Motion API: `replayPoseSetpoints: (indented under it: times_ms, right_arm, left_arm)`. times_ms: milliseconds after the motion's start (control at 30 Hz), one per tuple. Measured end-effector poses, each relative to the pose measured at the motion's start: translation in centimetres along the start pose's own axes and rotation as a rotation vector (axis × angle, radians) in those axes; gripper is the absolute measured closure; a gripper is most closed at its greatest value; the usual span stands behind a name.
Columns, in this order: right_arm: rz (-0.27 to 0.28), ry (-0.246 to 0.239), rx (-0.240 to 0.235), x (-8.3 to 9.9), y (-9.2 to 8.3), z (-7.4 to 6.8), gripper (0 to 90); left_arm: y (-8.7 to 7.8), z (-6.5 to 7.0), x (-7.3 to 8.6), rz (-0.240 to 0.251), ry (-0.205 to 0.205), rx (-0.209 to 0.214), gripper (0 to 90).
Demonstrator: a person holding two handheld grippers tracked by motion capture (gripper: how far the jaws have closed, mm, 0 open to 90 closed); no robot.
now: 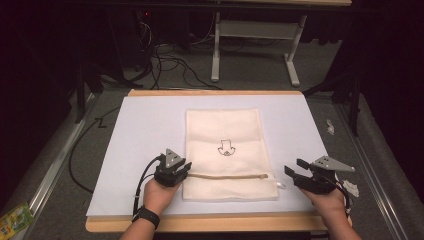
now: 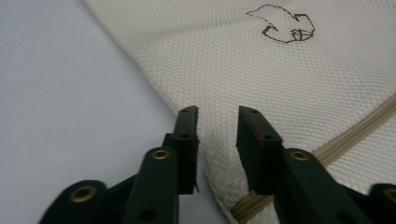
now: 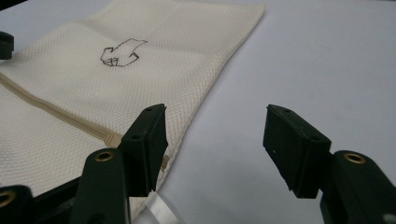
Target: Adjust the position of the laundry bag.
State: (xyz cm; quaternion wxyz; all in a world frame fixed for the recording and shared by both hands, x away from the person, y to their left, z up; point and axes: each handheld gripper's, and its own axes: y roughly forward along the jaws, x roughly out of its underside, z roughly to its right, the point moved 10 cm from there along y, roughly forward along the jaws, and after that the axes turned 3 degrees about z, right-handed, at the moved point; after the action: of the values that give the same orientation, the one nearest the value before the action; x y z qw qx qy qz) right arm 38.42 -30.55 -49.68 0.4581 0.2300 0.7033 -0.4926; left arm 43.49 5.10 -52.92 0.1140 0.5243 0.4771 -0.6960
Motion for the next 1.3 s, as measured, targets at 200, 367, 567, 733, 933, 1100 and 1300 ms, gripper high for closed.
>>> replayPoseSetpoints:
  times_ms: [200,367,567,733,933,1100,1300]
  right_arm:
    - [-0.012,0.003,-0.01,0.3,0.3,-0.3,44.9]
    - [-0.045,-0.004,-0.003,0.8,0.9,-0.5,44.7]
    - [-0.088,-0.006,-0.014,1.5,1.8,-1.0,52.8]
    - [-0.128,-0.014,-0.044,2.1,2.6,-1.8,60.2]
    - [-0.158,-0.042,-0.061,2.6,3.2,-2.7,63.6]
    - [-0.17,-0.045,-0.063,2.8,3.6,-3.0,64.5]
    - [-0.195,-0.022,-0.082,3.3,3.8,-3.2,63.0]
  left_arm:
    - [-0.4,0.2,-0.6,0.031,-0.027,0.02,51.8]
    - [-1.0,1.3,-1.6,0.059,-0.054,0.07,46.7]
    - [-1.0,2.6,-2.3,0.071,-0.043,0.097,44.3]
    - [-0.8,4.0,-2.4,0.062,-0.009,0.133,47.3]
    - [-1.2,4.5,-2.6,0.081,0.011,0.132,46.3]
    - [-1.1,5.0,-2.4,0.072,0.031,0.145,40.3]
    - [-1.1,5.0,-2.5,0.082,0.03,0.163,39.6]
